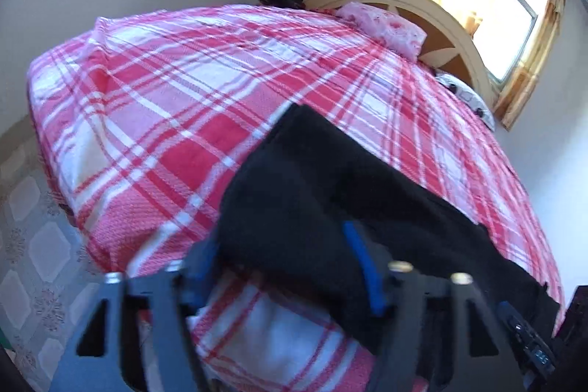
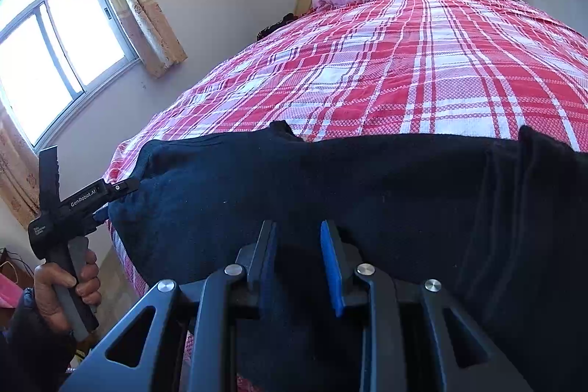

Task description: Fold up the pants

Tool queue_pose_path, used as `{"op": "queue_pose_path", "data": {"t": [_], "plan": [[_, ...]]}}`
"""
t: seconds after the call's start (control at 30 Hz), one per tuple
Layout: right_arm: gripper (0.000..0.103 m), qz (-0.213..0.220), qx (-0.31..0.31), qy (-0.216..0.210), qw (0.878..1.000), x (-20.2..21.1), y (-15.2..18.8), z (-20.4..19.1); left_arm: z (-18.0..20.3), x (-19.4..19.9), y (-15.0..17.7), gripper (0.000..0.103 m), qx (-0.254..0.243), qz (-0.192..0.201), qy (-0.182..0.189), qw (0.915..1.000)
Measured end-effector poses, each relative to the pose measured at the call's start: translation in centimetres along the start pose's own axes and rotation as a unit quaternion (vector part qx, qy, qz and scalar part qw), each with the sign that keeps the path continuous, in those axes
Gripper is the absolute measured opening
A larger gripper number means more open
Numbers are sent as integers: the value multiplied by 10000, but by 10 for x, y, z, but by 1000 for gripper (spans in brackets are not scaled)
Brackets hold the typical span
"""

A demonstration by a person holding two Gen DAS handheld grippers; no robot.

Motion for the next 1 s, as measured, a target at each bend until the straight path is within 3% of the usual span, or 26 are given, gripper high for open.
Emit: {"op": "queue_pose_path", "data": {"t": [0.1,0.23,0.33,0.43,0.5,0.6,0.8,0.83,0.93,1.0], "plan": [[27,-2,-11,12,10000,0,0,0,2,1,-3,38,109,-131,338,9993],[27,-32,-88,-93,9999,3,-1,0,13,5,-11,35,238,-114,561,9981],[27,206,-325,-345,9987,21,-3,4,48,26,-21,34,-337,300,573,9973],[27,560,-503,-238,9969,45,-5,16,97,43,-22,34,-1082,628,769,9892],[27,758,-685,-139,9947,62,-5,30,133,50,-16,34,-1639,758,978,9787],[27,878,-976,96,9913,83,4,56,187,55,6,34,-2474,801,1324,9565],[27,1167,-1710,278,9779,128,41,106,258,50,77,34,-3788,554,1909,9039],[27,1206,-1787,260,9761,133,44,111,266,44,93,34,-4023,450,1935,8937],[27,1215,-1918,265,9735,139,52,118,275,29,129,33,-4494,177,1817,8745],[27,1202,-1961,107,9731,139,54,116,275,26,145,33,-4744,217,1623,8649]]}}
Point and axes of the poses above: each gripper's, at about its wrist camera, not at the fingertips, and x roughly against the way its jaws point, z to its right, y to its underside, the point moved 5 cm from there along -x, roughly the way its jaws point, and after that the axes turned 10 degrees about -z, right-handed, at the moved point
